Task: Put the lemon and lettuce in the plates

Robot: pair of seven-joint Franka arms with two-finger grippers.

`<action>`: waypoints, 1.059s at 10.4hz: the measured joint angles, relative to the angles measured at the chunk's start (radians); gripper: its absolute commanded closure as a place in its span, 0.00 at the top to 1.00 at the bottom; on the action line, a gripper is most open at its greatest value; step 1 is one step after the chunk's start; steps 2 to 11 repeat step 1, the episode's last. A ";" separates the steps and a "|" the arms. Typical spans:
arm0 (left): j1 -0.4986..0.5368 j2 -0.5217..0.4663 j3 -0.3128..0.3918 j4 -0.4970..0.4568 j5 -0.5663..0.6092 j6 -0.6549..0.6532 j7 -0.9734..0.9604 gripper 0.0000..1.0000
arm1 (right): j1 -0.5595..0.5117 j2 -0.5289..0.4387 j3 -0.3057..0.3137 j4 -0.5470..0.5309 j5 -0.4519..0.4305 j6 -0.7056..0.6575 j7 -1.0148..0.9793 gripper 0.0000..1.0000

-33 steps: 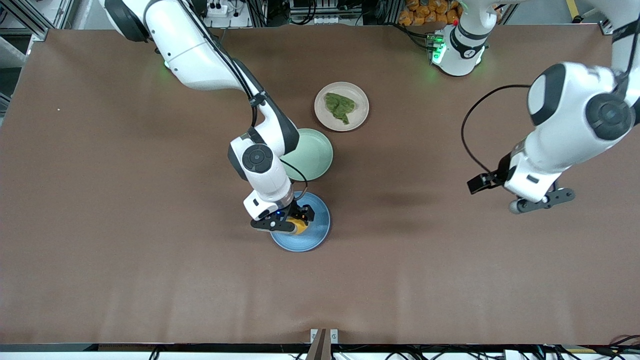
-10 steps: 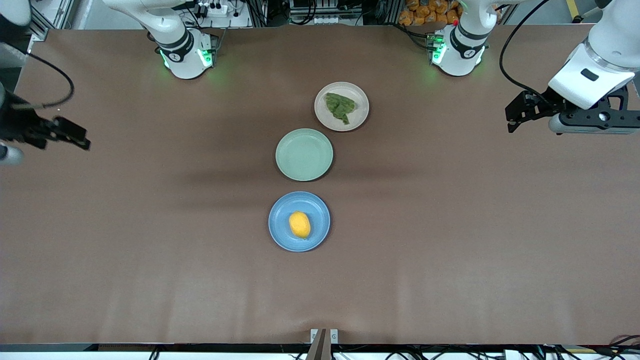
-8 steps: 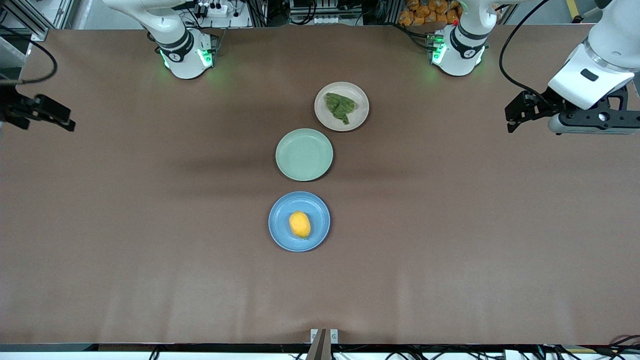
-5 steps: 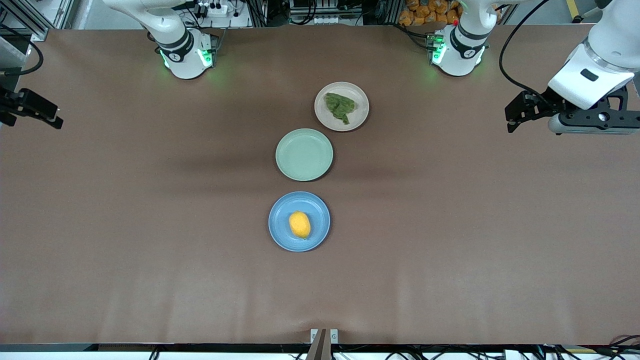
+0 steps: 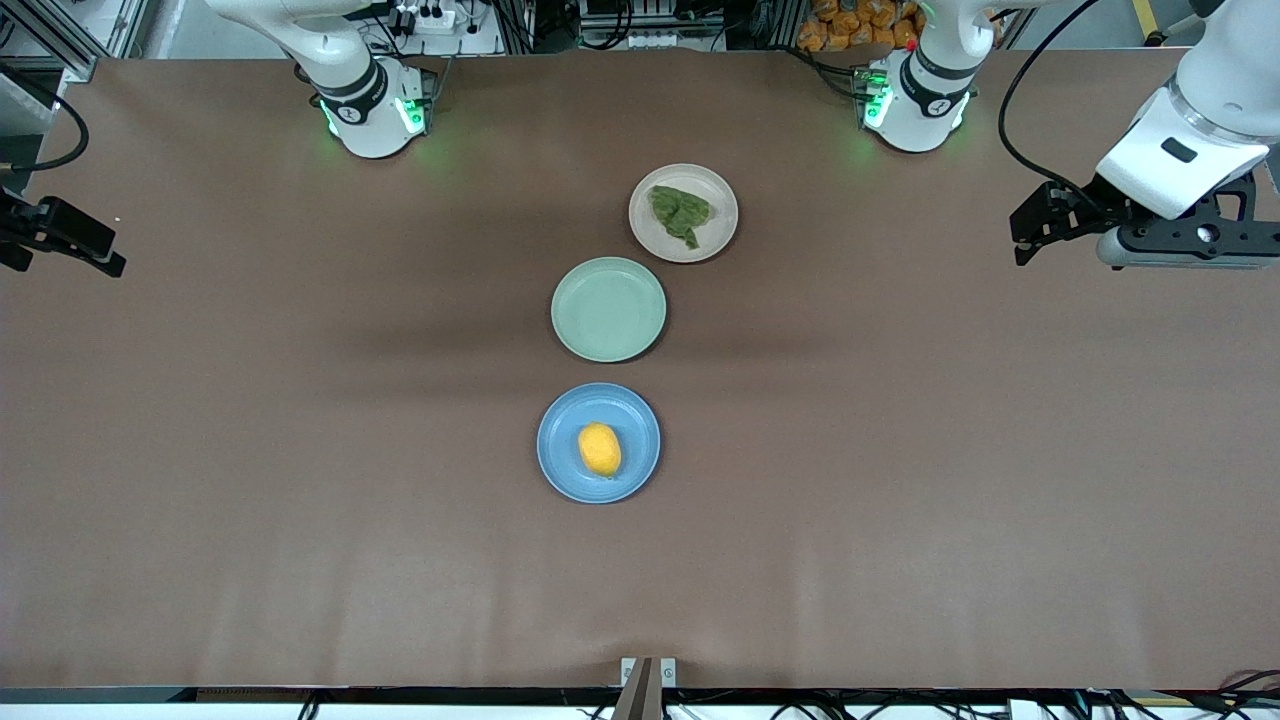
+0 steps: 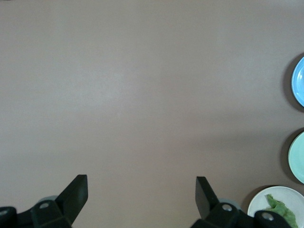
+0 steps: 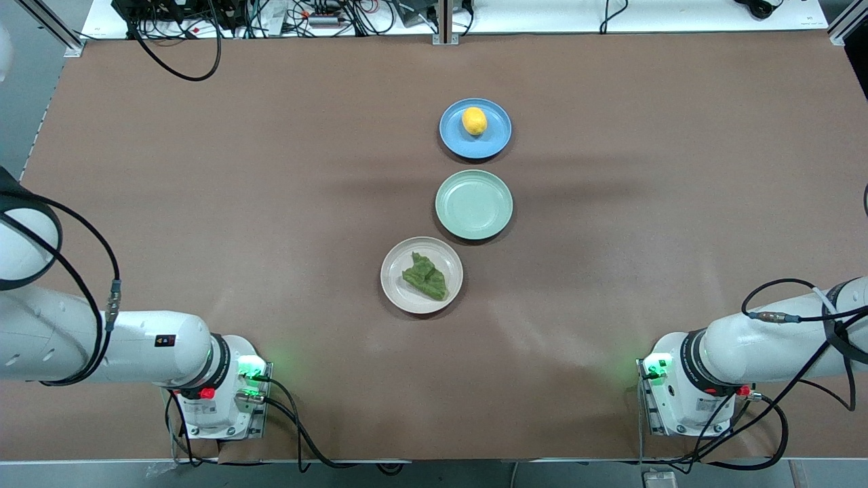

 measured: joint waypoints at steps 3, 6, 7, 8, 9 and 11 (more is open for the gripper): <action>0.000 0.000 0.000 0.000 0.000 0.000 0.000 1.00 | 0.000 0.000 0.000 0.000 0.000 0.000 0.000 1.00; 0.000 0.000 0.000 0.000 0.000 0.000 0.000 1.00 | 0.000 0.000 0.000 0.000 0.000 0.000 0.000 1.00; 0.000 0.000 0.000 0.000 0.000 0.000 0.000 1.00 | 0.000 0.000 0.000 0.000 0.000 0.000 0.000 1.00; 0.000 0.000 0.000 0.000 0.000 0.000 0.000 1.00 | 0.000 0.000 0.000 0.000 0.000 0.000 0.000 1.00; 0.000 0.000 0.000 0.000 0.000 0.000 0.000 1.00 | 0.000 0.000 0.000 0.000 0.000 0.000 0.000 1.00; 0.000 0.000 0.000 0.000 0.000 0.000 0.000 1.00 | 0.000 0.000 0.000 0.000 0.000 0.000 0.000 1.00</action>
